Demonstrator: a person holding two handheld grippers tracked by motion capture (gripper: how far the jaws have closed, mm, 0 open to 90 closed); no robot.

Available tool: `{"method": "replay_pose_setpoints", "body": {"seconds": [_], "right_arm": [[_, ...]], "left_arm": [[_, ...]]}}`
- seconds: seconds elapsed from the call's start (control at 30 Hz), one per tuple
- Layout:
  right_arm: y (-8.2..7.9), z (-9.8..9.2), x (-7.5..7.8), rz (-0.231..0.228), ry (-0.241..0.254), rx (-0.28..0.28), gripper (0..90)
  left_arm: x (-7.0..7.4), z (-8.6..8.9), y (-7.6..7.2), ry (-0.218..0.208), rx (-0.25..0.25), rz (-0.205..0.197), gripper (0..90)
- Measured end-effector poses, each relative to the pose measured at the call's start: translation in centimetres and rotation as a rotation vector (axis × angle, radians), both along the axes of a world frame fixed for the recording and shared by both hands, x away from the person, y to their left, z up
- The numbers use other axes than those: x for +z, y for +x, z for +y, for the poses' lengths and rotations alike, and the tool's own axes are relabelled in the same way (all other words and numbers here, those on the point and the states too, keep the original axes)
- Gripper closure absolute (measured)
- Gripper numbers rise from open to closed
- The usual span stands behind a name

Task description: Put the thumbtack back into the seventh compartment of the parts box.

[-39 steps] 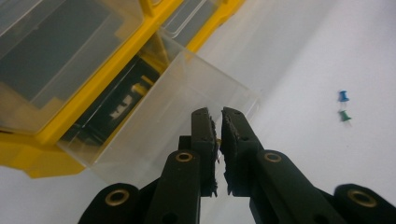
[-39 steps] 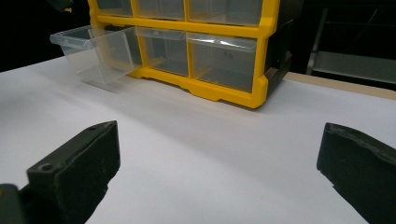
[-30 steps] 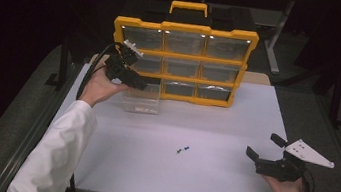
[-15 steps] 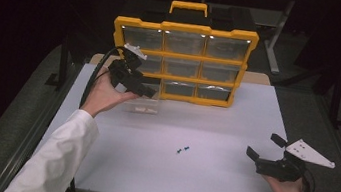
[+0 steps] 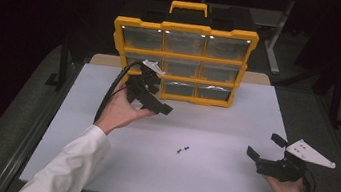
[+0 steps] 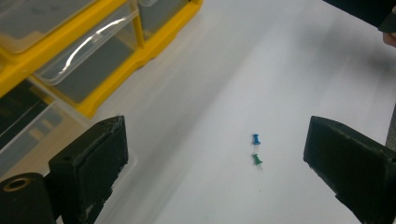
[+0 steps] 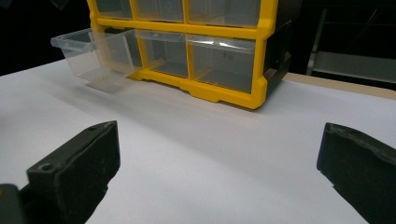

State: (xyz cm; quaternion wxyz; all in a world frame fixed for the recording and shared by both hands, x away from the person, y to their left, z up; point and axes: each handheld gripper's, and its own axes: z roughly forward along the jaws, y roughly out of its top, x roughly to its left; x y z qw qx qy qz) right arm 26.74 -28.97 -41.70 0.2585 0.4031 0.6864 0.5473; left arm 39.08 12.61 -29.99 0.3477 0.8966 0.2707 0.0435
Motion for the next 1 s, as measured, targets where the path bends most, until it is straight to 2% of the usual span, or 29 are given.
{"method": "replay_pose_setpoints", "body": {"seconds": [0.17,0.23,0.33,0.47,0.5,0.63,0.83,0.87,0.9,1.0], "right_arm": [[0.0,-0.1,0.0,0.000,0.004,-0.001,0.0],[0.0,-0.1,0.0,0.000,0.003,-0.002,0.0],[0.0,-0.1,0.0,0.000,0.004,-0.003,0.0],[0.0,-0.2,-0.1,0.000,0.004,-0.006,0.0],[0.0,-0.2,-0.1,0.000,0.004,-0.006,0.0],[0.0,-0.2,-0.1,0.006,0.001,-0.005,0.0],[0.0,-0.2,-0.1,0.008,-0.004,-0.010,0.0],[0.0,-0.2,-0.1,0.009,-0.004,-0.012,0.0],[0.0,-0.2,-0.1,0.009,-0.004,-0.012,0.0],[0.0,-0.2,-0.1,0.008,-0.004,-0.011,0.0]], "left_arm": [[-0.6,-0.8,-0.9,-0.016,0.000,-0.013,6.0],[-1.1,-1.1,-1.3,-0.005,0.001,-0.014,6.0],[-1.8,-1.5,-1.5,0.001,-0.010,-0.004,6.1],[-3.7,-2.4,-2.0,0.004,-0.038,0.031,6.0],[-3.7,-2.4,-2.0,0.004,-0.038,0.031,6.0],[-5.3,-3.1,-2.4,0.030,-0.038,0.049,6.1],[-6.5,-4.0,-3.0,0.059,-0.042,0.039,6.1],[-7.0,-4.5,-3.2,0.080,-0.052,0.036,6.1],[-7.0,-4.5,-3.2,0.080,-0.052,0.036,6.2],[-8.2,-5.1,-3.5,0.091,-0.058,0.054,6.6]]}}
